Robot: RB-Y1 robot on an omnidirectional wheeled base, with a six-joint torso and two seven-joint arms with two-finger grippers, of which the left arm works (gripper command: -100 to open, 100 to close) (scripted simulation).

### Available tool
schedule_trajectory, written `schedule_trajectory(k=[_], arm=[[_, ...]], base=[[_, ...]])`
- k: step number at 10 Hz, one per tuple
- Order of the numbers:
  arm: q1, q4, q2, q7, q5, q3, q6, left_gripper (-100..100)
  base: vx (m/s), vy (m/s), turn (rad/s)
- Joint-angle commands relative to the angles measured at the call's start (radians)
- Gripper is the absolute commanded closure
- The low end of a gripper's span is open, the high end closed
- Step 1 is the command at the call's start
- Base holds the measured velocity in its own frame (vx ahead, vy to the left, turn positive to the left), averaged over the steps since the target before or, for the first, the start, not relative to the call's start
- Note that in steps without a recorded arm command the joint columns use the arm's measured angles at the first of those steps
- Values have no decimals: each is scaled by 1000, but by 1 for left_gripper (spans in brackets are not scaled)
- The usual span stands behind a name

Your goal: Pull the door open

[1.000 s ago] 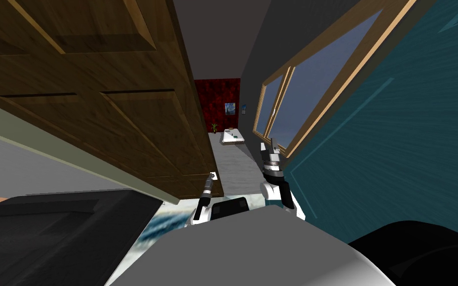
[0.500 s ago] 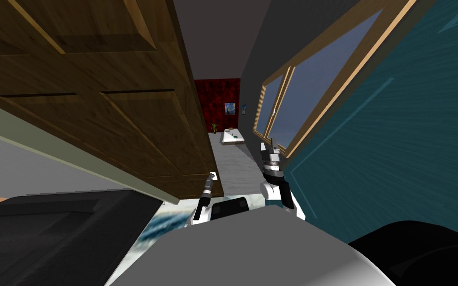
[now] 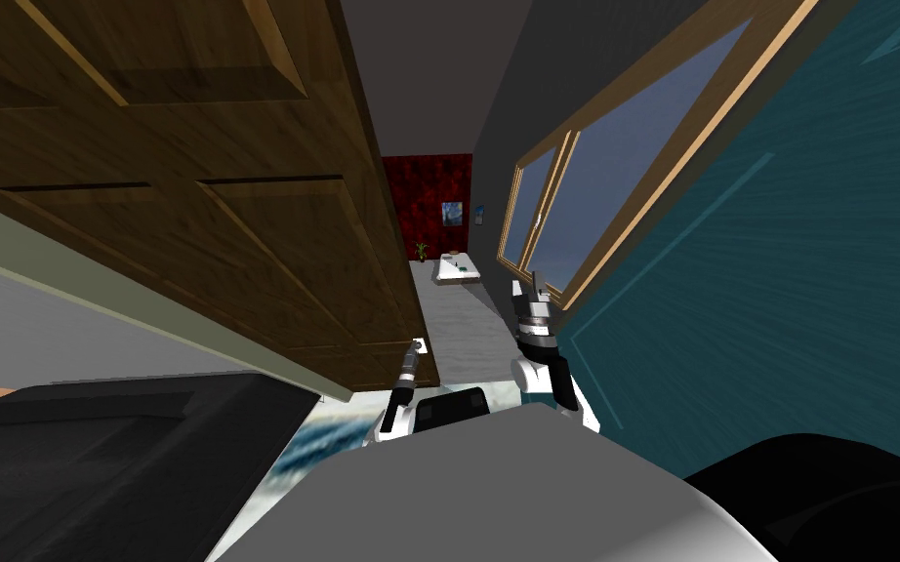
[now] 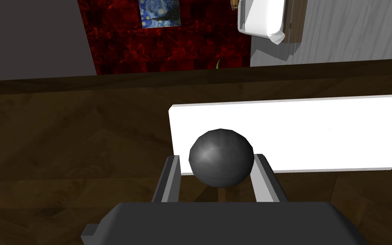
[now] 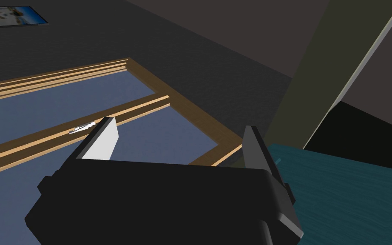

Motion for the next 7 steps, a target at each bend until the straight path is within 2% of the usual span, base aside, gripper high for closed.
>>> schedule_trajectory(k=[1, 5, 7], arm=[[-2, -1, 0, 1, 1, 1, 0, 100], [-1, 6, 11, 5, 1, -1, 1, 100], [-1, 10, 18, 9, 2, -2, 0, 100]], base=[[0, 0, 0], [-58, 69, -250], [-116, 59, -270]])
